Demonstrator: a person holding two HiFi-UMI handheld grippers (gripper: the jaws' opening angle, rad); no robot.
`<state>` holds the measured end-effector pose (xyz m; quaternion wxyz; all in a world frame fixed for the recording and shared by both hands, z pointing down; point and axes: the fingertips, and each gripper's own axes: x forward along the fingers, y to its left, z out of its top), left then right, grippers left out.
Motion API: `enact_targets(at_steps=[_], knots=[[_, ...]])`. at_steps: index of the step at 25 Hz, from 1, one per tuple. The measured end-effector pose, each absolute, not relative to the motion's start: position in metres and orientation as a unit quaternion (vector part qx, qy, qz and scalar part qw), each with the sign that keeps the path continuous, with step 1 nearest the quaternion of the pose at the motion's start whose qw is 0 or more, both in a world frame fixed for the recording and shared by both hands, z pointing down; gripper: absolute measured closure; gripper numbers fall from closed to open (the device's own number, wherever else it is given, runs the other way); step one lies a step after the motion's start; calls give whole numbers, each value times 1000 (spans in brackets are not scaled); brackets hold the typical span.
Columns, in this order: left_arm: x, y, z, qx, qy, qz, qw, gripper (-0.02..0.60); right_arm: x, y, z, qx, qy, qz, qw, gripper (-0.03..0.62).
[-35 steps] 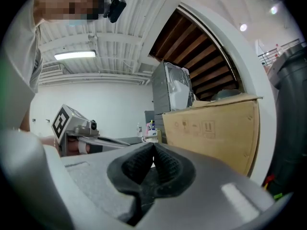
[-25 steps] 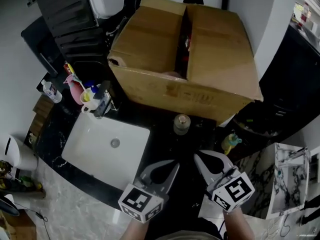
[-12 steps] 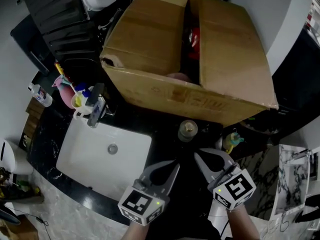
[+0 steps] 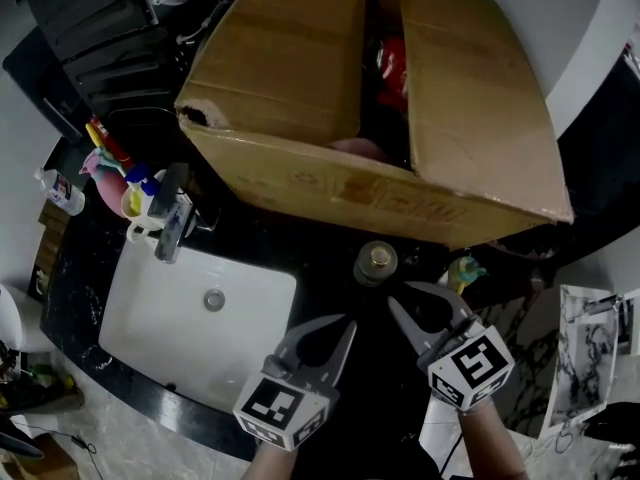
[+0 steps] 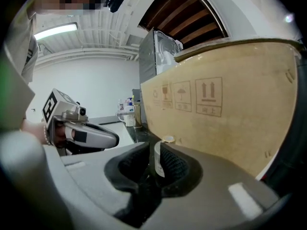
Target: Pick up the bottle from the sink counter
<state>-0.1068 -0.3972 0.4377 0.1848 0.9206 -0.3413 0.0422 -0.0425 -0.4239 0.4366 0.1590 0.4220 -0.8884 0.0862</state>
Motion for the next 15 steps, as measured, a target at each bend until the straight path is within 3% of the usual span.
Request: enact_targets(at_steps=[8,15], knots=[[-100,-409,450,923,-330,43,193,575,-35,-448,457,429,-879,115,174,386],[-100,-417,453,921,-332,42,198,574,-43,-466,480,405,-880,133,210,310]])
